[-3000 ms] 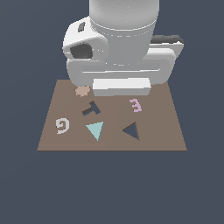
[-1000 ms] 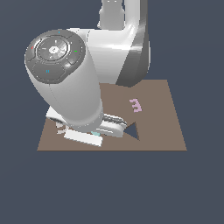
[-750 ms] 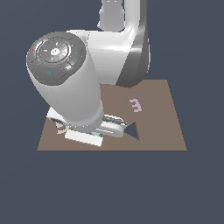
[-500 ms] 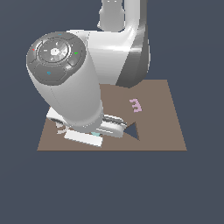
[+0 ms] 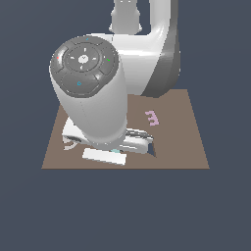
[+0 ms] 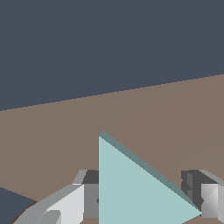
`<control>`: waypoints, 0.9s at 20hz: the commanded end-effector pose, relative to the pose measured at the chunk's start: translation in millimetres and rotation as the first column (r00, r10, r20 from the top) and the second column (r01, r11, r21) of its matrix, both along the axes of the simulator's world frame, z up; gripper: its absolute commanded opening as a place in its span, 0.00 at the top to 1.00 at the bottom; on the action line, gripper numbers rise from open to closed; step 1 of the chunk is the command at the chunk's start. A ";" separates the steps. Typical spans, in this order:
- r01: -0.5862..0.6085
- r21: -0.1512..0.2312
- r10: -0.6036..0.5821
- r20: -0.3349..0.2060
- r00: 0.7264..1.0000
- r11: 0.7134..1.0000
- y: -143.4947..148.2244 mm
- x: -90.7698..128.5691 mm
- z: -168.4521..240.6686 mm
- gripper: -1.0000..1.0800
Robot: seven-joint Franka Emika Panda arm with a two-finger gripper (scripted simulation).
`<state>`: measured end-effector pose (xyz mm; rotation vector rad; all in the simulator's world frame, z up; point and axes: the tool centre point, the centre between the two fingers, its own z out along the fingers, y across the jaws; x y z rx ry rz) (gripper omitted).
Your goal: Insert a designated object into the corresponding slot on a board.
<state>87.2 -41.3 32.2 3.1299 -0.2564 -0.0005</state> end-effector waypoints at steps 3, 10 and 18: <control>-0.131 0.001 0.131 0.001 0.991 0.991 51.1 3.6 4.3 1.00; -0.262 0.001 0.262 0.000 0.965 0.965 102.0 -1.3 8.2 1.00; -0.265 0.002 0.265 -0.001 0.964 0.964 103.1 -2.1 -1.2 1.00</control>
